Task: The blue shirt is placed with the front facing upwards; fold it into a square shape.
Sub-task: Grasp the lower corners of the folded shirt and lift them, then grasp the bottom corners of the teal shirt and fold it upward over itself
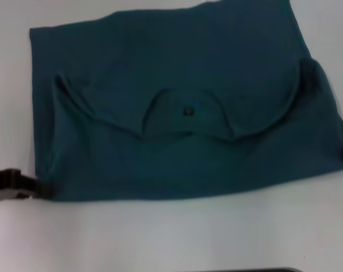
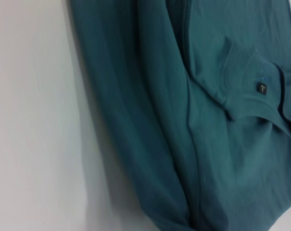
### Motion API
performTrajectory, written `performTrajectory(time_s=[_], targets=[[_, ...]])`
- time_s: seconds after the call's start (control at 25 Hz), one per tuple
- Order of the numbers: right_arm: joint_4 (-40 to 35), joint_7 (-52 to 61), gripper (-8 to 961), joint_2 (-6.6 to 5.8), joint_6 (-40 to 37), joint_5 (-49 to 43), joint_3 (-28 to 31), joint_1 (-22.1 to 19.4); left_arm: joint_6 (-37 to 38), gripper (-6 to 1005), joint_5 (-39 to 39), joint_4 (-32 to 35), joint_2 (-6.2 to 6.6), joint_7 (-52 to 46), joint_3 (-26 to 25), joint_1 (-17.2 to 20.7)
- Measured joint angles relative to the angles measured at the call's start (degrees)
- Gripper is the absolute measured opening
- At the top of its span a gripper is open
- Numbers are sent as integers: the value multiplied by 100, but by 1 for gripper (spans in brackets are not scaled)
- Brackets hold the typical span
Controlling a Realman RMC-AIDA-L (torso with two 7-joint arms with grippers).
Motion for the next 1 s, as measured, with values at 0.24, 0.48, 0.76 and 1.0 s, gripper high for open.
performTrajectory(time_s=[0.24,0.48,0.76,1.0], targets=[[-91,-28,48,61,-536,-402,-5,-193,556,110,566,-367,-117,-38,-6,174],[-83,-18,50,196,-781,-908,-116,-246,821,111,1055,-457,-192,-37,25,244],[-60,66,52,364,-806,-1224,-296,-217,947,111,1456,-479,-236,-47,44,278],[-124,102,54,308,-834,-764,-266,-177,974,111,1395,-635,-248,-9,12,288]])
